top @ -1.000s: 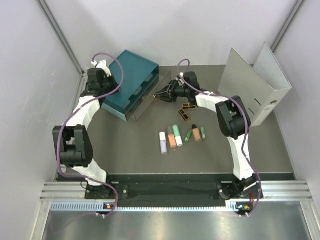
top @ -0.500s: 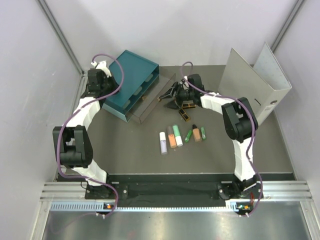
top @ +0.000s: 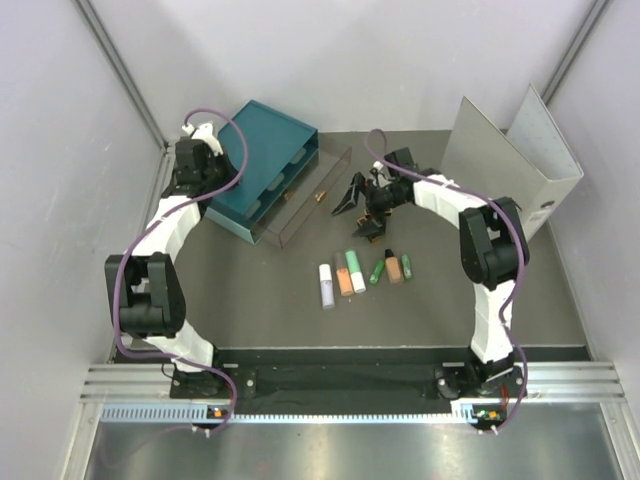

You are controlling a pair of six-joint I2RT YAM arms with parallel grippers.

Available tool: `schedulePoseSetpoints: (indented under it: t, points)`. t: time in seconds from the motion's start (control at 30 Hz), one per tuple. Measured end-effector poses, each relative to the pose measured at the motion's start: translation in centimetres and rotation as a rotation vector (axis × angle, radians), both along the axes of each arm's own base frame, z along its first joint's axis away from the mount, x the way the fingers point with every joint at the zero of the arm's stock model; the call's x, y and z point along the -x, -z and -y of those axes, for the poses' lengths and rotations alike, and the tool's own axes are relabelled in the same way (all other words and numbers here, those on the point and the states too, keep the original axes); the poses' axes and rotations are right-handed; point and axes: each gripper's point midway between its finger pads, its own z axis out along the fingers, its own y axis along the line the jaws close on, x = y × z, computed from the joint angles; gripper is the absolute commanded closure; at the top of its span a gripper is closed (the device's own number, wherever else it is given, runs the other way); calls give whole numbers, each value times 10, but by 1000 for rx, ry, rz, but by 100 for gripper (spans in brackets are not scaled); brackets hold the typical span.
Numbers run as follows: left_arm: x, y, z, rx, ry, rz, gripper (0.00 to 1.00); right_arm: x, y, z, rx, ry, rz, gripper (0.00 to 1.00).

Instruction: Organize the makeup

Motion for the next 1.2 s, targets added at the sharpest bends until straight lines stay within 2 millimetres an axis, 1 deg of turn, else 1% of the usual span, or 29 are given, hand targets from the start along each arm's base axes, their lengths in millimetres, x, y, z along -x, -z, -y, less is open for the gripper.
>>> schedulePoseSetpoints:
  t: [0.13, 0.23, 0.27, 0.3, 0.37, 0.4, 0.43, 0.47, 0.57, 0.63, 0.7, 0.77, 0.87, 1.0, 1.2]
  points:
    - [0, 0, 0, -4, 2, 1, 100, -5, -15, 18, 60, -52, 64, 6]
    - [0, 0, 0, -8, 5, 1, 100, -9, -32, 33, 142, -126, 165, 11]
    - [0, 0, 0, -9, 6, 1, 100, -10, -35, 36, 165, -147, 198, 15]
    - [0, 0, 0, -11, 7, 1, 100, -10, -36, 41, 200, -173, 228, 18]
    - [0, 0, 0, -13, 8, 2, 100, -5, -28, 55, 278, -220, 254, 22]
    - [0, 0, 0, -15, 10, 2, 100, -2, -22, 61, 315, -236, 249, 23]
    - [0, 0, 0, -15, 10, 2, 100, 4, -11, 71, 367, -256, 235, 24]
    - [0, 0, 0, -16, 11, 3, 100, 11, 0, 80, 411, -277, 213, 26]
    - [0, 0, 0, -15, 15, 3, 100, 32, 28, 106, 532, -326, 145, 27]
    - [1, 0, 1, -13, 18, 3, 100, 49, 43, 123, 606, -358, 101, 28]
    - [1, 1, 1, -13, 19, 2, 100, 64, 50, 137, 658, -383, 71, 31]
    - [1, 1, 1, -13, 20, 0, 100, 75, 52, 147, 690, -397, 64, 33]
    - [1, 1, 1, -16, 24, 0, 100, 86, 48, 157, 718, -407, 74, 36]
    - [1, 2, 2, -15, 26, -1, 100, 85, 43, 157, 726, -407, 103, 37]
    - [1, 2, 2, -11, 31, -2, 100, 83, 44, 155, 743, -423, 130, 39]
